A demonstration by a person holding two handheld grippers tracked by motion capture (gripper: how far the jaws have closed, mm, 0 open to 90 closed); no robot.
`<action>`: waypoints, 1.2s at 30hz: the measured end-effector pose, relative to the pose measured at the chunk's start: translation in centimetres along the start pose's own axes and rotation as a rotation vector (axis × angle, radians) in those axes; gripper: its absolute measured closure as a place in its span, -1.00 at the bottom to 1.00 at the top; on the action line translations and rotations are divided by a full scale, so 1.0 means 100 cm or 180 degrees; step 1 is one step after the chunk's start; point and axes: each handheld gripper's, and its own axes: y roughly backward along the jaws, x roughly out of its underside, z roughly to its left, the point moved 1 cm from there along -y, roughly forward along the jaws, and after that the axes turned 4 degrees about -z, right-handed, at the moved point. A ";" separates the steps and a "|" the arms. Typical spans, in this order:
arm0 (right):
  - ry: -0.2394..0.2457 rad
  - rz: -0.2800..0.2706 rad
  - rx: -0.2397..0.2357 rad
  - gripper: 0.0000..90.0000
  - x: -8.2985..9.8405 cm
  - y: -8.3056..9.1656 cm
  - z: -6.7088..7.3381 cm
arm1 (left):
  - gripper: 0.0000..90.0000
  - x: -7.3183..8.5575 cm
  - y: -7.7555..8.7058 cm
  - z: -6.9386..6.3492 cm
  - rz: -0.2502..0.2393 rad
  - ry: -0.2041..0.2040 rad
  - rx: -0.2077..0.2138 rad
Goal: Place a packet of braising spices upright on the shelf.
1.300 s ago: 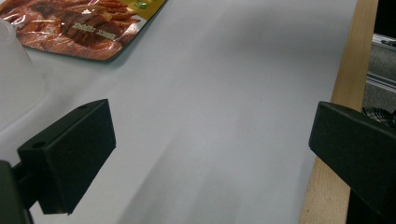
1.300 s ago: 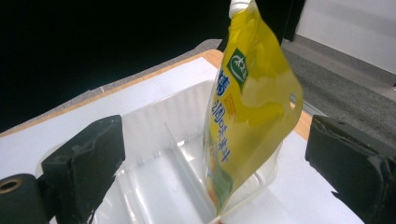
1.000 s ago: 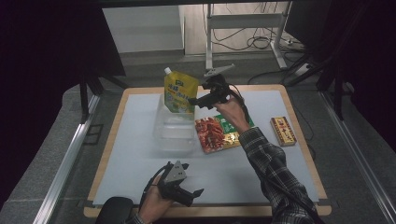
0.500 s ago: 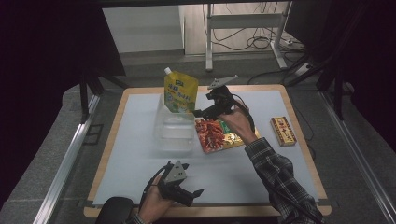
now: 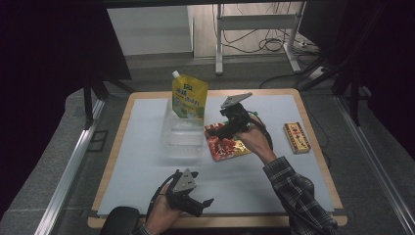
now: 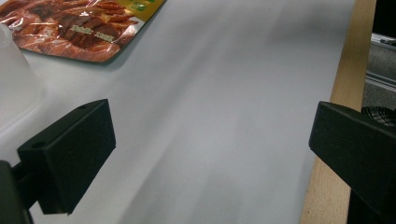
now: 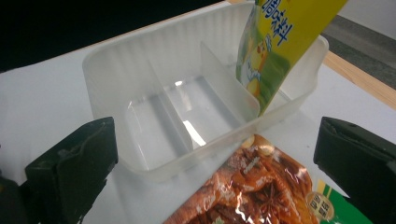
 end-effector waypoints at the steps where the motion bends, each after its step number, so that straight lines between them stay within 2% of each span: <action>1: -0.0004 -0.0005 0.0021 -1.00 0.002 0.002 0.001 | -1.00 0.000 0.000 0.000 0.0002 -0.0003 -0.0001; 4: -0.0004 -0.0014 0.0055 -1.00 0.008 0.007 0.001 | -1.00 0.000 0.000 0.000 0.0007 -0.0008 -0.0004; 9: -0.0111 0.0016 0.0126 -0.99 0.022 0.017 -0.002 | -1.00 0.000 -0.001 0.000 0.0015 -0.0018 -0.0006; 15: -0.0196 0.0018 0.0133 -0.98 0.039 0.026 -0.002 | -1.00 0.000 -0.001 -0.001 0.0022 -0.0021 -0.0008; 23: -0.0215 0.0145 0.0181 -0.99 0.050 0.031 -0.002 | -1.00 0.001 0.000 0.000 0.0024 -0.0026 -0.0017; 29: -0.0251 0.0102 0.0154 -1.00 0.056 0.034 -0.004 | -1.00 0.001 0.001 0.001 0.0026 -0.0039 -0.0018; 36: -0.0185 0.0117 0.0286 -1.00 0.063 0.042 -0.009 | -0.99 0.001 0.001 0.001 0.0012 -0.0028 -0.0019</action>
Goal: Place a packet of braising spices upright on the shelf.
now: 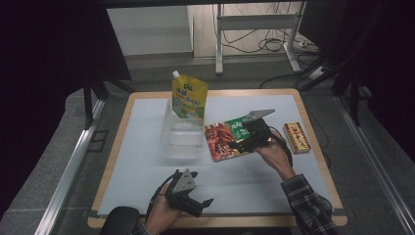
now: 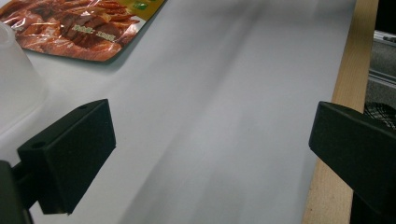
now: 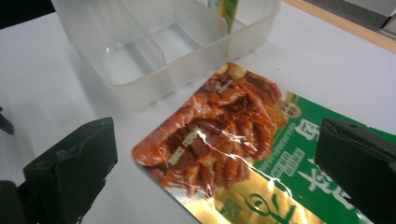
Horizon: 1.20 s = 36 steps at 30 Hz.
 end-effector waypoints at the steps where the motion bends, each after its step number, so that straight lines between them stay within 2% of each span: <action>1: -0.0004 -0.0001 0.0021 -1.00 0.001 0.001 -0.001 | -1.00 0.000 0.000 0.000 0.0004 -0.0006 -0.0002; 10: -0.0143 0.0041 0.0163 -1.00 0.014 0.009 -0.018 | -0.99 0.000 0.002 0.003 -0.0004 -0.0010 -0.0028; 13: -0.0104 0.0083 0.0282 -1.00 0.018 0.013 -0.025 | -0.99 0.000 0.002 0.003 0.0001 -0.0019 -0.0037; 19: -0.0144 0.0160 0.0454 -0.99 0.030 0.016 -0.040 | -0.99 0.000 0.001 0.002 0.0002 -0.0043 -0.0037; 26: -0.0261 0.0187 0.0525 -0.99 0.043 0.016 -0.055 | -0.99 0.000 0.001 0.002 0.0008 -0.0059 -0.0038; 36: -0.0448 0.0313 0.0589 -1.00 0.062 0.010 -0.072 | -0.99 0.001 0.000 0.000 0.0033 -0.0103 -0.0025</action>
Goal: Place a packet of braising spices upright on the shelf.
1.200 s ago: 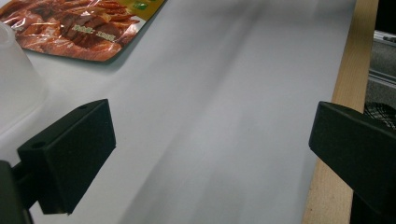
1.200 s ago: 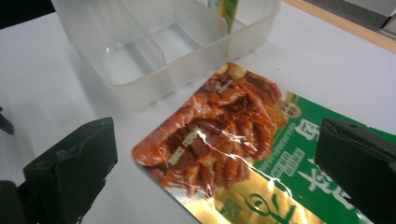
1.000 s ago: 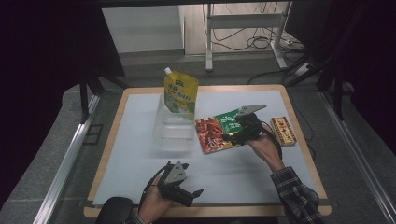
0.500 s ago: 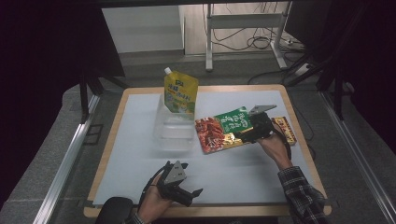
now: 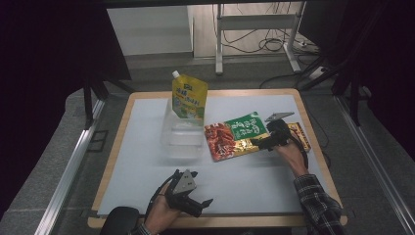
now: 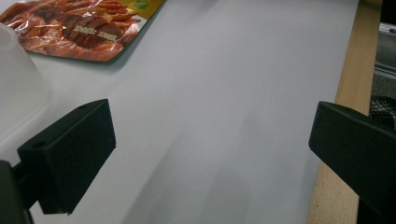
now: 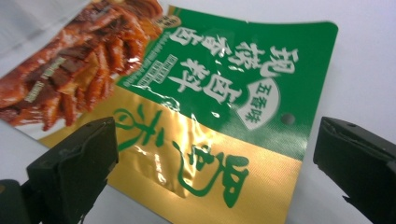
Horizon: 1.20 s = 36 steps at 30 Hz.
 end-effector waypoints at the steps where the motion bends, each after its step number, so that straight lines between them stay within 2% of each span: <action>1: -0.0028 0.0016 0.0004 -1.00 0.001 -0.001 -0.001 | -0.99 0.000 0.000 0.000 0.0000 -0.0002 0.0004; 14: -0.0200 0.0177 -0.0030 -1.00 0.014 -0.013 -0.010 | -0.99 0.000 -0.001 -0.002 0.0010 -0.0027 0.0020; 24: -0.0424 0.0069 -0.0249 -1.00 0.014 -0.013 -0.012 | -0.99 0.000 -0.002 -0.002 0.0024 -0.0048 0.0034; 29: -0.0385 0.0018 -0.0341 -0.98 0.011 -0.013 -0.007 | -0.99 0.000 -0.002 -0.003 0.0033 -0.0061 0.0046; 36: -0.0287 0.0060 -0.0480 -0.93 0.004 -0.016 0.006 | -0.99 0.000 -0.003 -0.004 0.0042 -0.0080 0.0056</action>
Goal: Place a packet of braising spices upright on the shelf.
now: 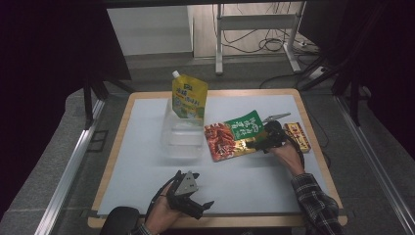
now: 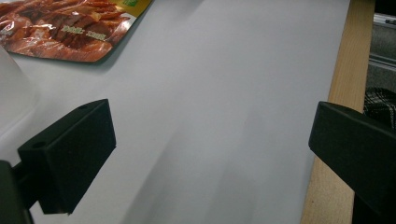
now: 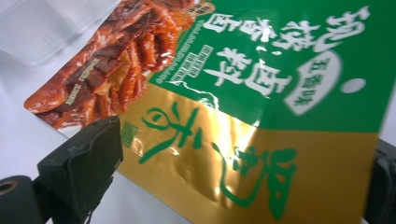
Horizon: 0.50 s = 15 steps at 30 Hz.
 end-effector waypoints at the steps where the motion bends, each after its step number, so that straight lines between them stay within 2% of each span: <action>1: -0.0017 -0.0001 0.0001 -0.94 -0.001 -0.001 0.001 | -0.99 0.000 0.000 0.000 0.0001 -0.0001 0.0000; 4: -0.0044 0.0012 0.0059 -0.94 -0.003 -0.004 0.004 | -0.99 0.000 0.000 0.000 0.0003 -0.0004 0.0001; 6: -0.0165 0.0024 0.0118 -0.93 -0.004 -0.005 0.003 | -0.99 0.000 0.000 0.000 0.0000 -0.0002 0.0002; 7: -0.0203 0.0036 0.0166 -0.85 -0.004 -0.006 0.003 | -0.99 0.000 0.000 0.000 0.0000 -0.0002 0.0002; 8: -0.0213 0.0042 0.0251 -0.76 -0.004 -0.006 0.002 | -0.99 0.000 0.000 0.000 0.0001 -0.0004 0.0002; 10: -0.0229 -0.0010 0.0333 -0.39 -0.004 -0.004 0.001 | -0.99 0.000 -0.001 0.000 0.0003 -0.0005 0.0003; 13: -0.0371 -0.0040 0.0389 0.04 -0.005 -0.001 -0.003 | -0.99 0.000 -0.001 0.000 0.0003 -0.0007 0.0003; 15: -0.0352 -0.0031 0.0408 0.28 -0.004 0.001 -0.005 | -0.99 0.000 -0.001 0.000 0.0005 -0.0008 0.0003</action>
